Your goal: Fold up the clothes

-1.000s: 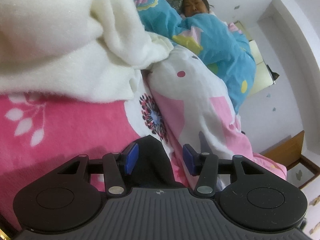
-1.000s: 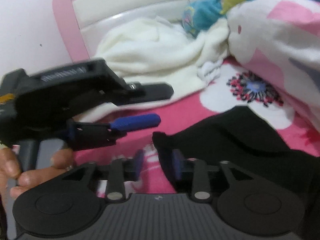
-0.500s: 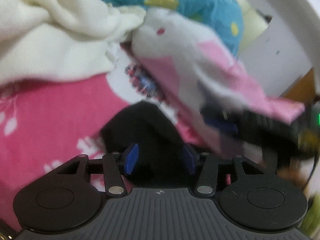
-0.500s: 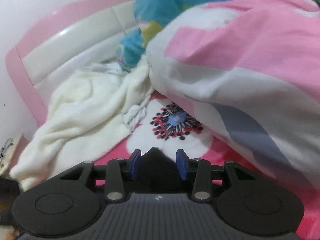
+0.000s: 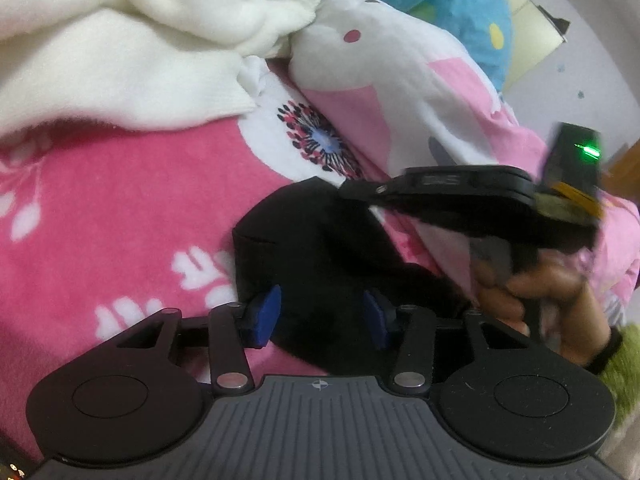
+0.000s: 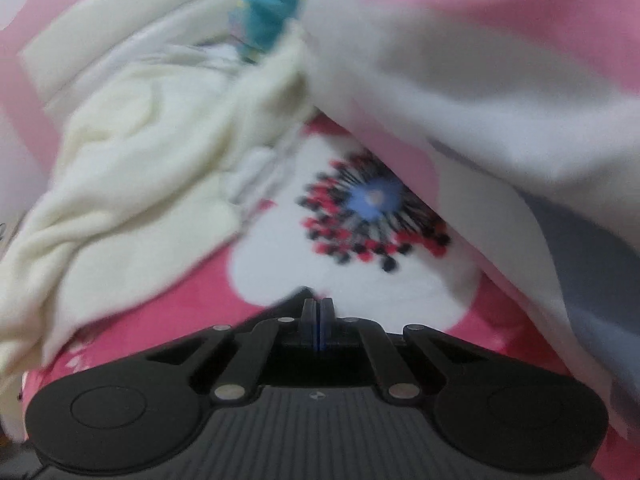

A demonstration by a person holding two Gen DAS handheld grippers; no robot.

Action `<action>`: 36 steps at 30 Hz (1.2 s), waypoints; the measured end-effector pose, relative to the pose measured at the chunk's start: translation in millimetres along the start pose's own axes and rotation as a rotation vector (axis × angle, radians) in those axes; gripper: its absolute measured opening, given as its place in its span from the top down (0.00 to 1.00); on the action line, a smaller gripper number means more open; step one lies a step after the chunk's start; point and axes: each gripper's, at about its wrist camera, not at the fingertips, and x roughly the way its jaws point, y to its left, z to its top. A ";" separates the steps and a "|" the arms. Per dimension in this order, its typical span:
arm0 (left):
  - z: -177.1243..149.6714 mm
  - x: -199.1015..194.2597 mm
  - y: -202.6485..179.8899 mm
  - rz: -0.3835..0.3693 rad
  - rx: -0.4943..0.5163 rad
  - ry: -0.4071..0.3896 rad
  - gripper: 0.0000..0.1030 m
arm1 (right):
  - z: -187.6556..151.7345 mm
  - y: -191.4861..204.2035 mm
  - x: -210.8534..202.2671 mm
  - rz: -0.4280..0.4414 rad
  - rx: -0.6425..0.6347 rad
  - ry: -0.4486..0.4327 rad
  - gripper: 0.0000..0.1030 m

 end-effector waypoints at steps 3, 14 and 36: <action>0.5 -0.1 2.3 -0.005 -0.018 0.000 0.58 | -8.0 20.1 -21.3 0.068 -0.118 -0.044 0.99; 1.0 -1.2 5.7 -0.014 -0.051 0.004 0.59 | -39.7 42.3 -68.6 0.218 -0.240 -0.012 0.81; -0.7 0.0 3.3 0.000 -0.027 -0.002 0.59 | 15.5 -21.3 34.9 0.002 0.126 0.115 0.91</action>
